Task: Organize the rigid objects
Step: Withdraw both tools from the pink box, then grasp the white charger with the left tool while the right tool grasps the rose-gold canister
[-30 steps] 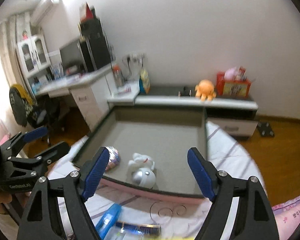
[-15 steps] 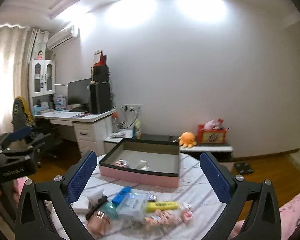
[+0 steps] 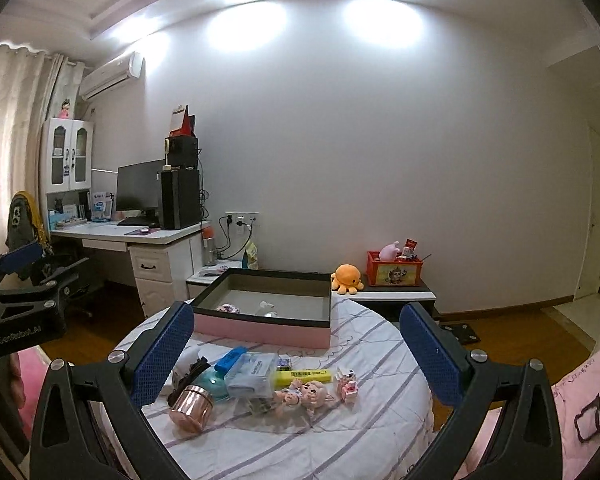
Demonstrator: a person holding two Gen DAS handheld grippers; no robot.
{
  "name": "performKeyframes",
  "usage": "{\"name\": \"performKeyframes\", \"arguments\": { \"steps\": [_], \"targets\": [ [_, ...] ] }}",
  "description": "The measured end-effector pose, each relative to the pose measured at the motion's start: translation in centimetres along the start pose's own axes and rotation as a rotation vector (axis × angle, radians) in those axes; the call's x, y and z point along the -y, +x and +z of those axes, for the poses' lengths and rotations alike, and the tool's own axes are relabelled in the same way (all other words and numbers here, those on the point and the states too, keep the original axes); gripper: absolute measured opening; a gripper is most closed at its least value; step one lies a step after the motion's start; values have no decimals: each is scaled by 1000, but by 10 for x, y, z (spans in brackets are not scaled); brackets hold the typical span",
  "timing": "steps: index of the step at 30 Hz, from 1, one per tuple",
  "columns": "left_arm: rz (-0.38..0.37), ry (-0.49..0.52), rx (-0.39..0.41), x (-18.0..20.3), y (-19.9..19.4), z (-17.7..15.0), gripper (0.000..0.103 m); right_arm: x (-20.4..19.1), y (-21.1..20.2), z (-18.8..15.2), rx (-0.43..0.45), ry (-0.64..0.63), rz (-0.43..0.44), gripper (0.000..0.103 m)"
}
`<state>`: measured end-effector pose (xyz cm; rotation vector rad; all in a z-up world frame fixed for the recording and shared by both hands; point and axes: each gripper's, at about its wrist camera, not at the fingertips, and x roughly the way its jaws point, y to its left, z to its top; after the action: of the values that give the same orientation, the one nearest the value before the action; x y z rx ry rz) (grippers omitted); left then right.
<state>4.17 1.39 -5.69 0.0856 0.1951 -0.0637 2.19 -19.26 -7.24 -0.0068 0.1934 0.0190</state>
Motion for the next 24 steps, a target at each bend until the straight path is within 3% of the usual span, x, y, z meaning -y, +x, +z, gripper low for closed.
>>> {"name": "performKeyframes", "arguments": {
  "steps": [9,24],
  "targets": [
    [-3,-4,-73,-6,17,-16,103,6,8,-16,-52,14,-20,103],
    [-87,-4,-352,19,85,-101,103,33,70,-80,-310,66,-34,103]
  ]
}}
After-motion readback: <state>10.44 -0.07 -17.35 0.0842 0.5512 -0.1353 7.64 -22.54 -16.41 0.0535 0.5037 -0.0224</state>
